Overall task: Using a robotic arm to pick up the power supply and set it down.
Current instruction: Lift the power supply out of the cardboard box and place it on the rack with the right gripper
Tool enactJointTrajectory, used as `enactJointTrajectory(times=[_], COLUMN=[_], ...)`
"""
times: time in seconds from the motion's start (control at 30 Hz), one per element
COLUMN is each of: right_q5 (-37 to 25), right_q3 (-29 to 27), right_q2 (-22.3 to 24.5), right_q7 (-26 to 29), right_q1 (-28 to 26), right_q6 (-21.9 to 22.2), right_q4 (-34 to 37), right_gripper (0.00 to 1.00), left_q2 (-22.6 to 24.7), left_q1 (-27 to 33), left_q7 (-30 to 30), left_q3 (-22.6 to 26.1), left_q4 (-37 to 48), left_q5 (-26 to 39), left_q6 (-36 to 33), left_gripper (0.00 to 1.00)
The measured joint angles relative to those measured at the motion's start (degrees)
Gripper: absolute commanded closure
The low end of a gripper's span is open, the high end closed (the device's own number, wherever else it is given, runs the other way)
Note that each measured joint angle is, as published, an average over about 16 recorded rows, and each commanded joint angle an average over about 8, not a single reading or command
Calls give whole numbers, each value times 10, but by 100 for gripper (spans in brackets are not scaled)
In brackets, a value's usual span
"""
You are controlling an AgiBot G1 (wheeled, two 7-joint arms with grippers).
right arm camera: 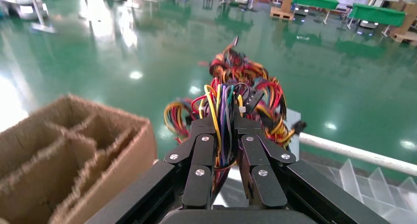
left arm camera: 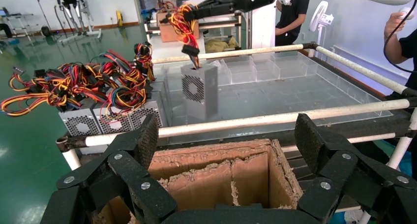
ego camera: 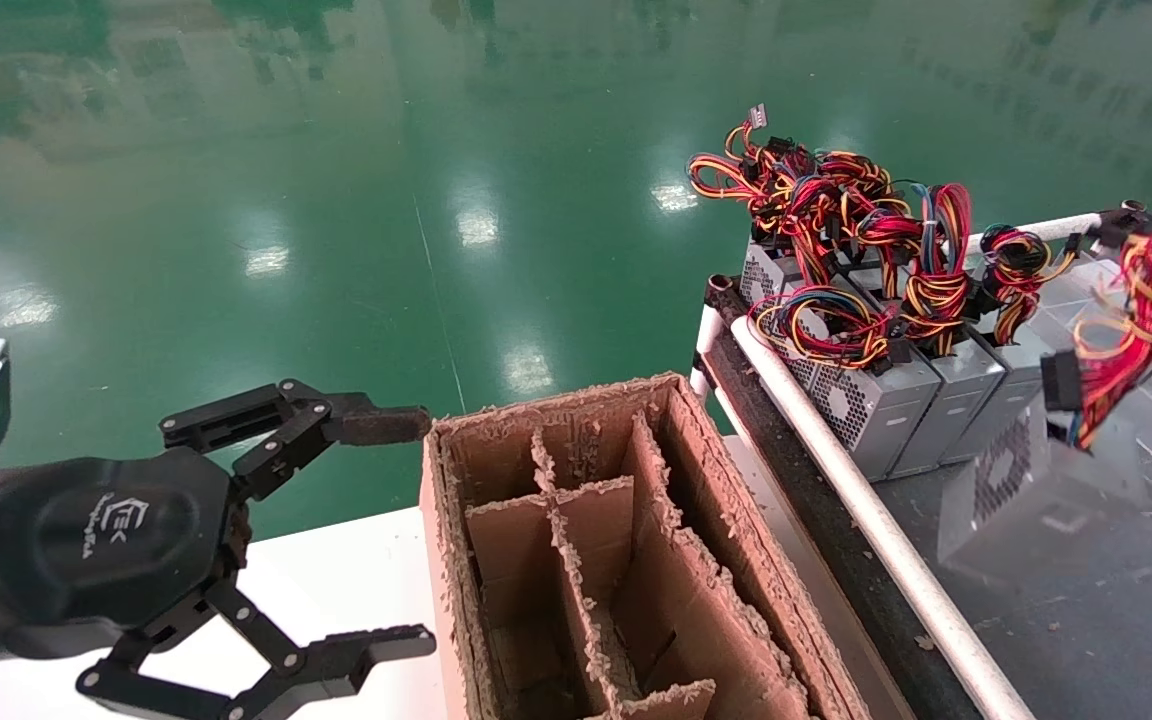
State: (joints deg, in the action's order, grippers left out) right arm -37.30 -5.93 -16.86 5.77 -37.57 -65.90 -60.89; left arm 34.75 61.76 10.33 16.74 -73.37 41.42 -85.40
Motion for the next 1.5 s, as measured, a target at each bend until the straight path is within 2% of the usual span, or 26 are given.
enactJointTrajectory(times=[0.2, 0.4, 0.77, 1.07, 1.1, 1.13, 1.33, 1.37, 1.5], right_q5=[-12, -34, -97, -138, -141, -144, -155, -156, -160], right_q3=[4, 27, 98, 137, 139, 142, 151, 152, 156], right_q2=[-6, -27, -92, -136, -139, -142, -155, -156, -160], right_q7=[-18, -25, -18, -26, -28, -30, -42, -43, -47], right_q1=[10, -9, -114, -200, -206, -213, -239, -241, -249], right_q6=[-4, 4, 24, 19, 18, 16, 5, 4, -3], right_q4=[2, -5, 1, 35, 39, 43, 63, 65, 75], right_gripper=[100, 100, 100, 100, 98, 88, 13, 2, 0], left_q2=[0, 0, 0, 0, 0, 0, -1, -1, -1], left_q1=[0, 0, 0, 0, 0, 0, 0, 0, 0], left_q7=[0, 0, 0, -1, -1, -1, -1, -1, -1], left_q3=[0, 0, 1, 1, 1, 1, 1, 1, 1], left_q4=[0, 0, 0, 0, 0, 0, 0, 0, 0], left_q5=[0, 0, -1, -1, -1, -1, -1, -1, -1], left_q6=[0, 0, 0, 0, 0, 0, 1, 1, 1], left_gripper=[0, 0, 0, 0, 0, 0, 0, 0, 0])
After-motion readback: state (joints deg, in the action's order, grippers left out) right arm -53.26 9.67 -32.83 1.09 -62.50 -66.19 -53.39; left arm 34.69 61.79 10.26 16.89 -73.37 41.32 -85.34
